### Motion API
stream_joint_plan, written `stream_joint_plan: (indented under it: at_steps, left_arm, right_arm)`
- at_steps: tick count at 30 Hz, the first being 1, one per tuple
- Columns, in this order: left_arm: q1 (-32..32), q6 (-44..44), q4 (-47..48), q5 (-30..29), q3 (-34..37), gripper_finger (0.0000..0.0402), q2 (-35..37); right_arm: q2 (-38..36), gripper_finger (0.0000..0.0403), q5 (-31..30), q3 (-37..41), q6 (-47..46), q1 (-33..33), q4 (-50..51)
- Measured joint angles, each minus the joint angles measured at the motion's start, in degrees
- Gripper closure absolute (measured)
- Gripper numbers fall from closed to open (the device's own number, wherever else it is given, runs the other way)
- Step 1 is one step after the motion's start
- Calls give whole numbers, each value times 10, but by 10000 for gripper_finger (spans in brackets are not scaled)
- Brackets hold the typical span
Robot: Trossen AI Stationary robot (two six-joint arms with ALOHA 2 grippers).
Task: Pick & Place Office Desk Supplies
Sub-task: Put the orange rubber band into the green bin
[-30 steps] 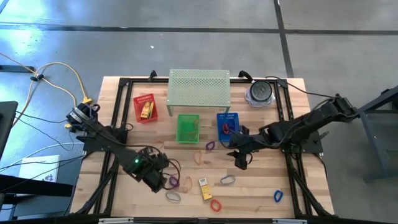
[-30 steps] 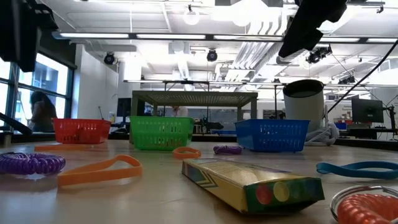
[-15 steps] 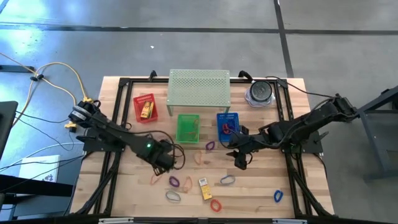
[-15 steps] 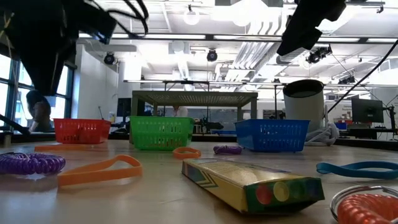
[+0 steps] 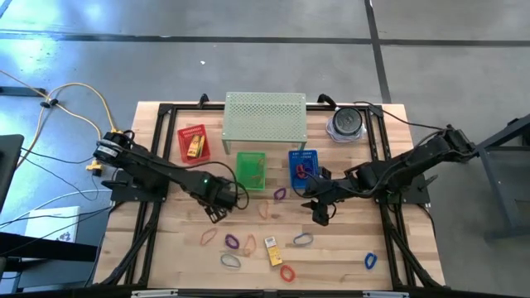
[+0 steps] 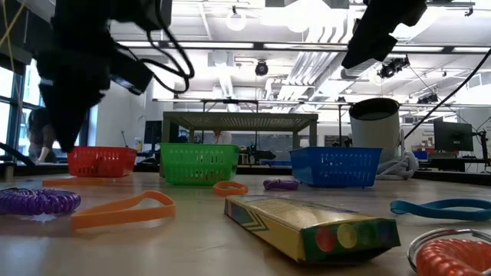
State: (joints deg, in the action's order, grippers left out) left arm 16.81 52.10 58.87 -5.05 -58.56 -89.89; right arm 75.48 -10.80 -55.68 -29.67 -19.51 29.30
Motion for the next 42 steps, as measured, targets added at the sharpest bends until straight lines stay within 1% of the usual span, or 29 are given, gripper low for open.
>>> stream_joint_plan:
  at_steps: [2,3,4,7,9,17,22,32,42]
  left_arm:
    - [-2,16,-2,-35,9,211,0]
    - [-2,17,-3,-43,12,211,0]
    - [-2,17,-7,-40,15,211,0]
    - [-2,7,-34,-2,21,211,0]
    - [-2,-2,-50,10,23,211,0]
    - [-13,-22,-58,3,34,211,0]
    - [-39,-41,-80,25,64,211,0]
    - [-62,-42,-132,39,107,211,1]
    - [-62,-48,-148,48,111,211,1]
  right_arm:
    - [0,241,0,0,6,0,0]
    - [0,241,0,0,11,0,0]
    - [0,241,-2,0,14,0,0]
    - [0,241,-15,0,15,0,0]
    - [0,241,-17,0,15,0,0]
    - [0,241,-17,0,15,0,0]
    - [0,241,-17,0,15,0,0]
    - [0,241,-17,0,16,0,0]
    - [0,241,-17,0,15,0,0]
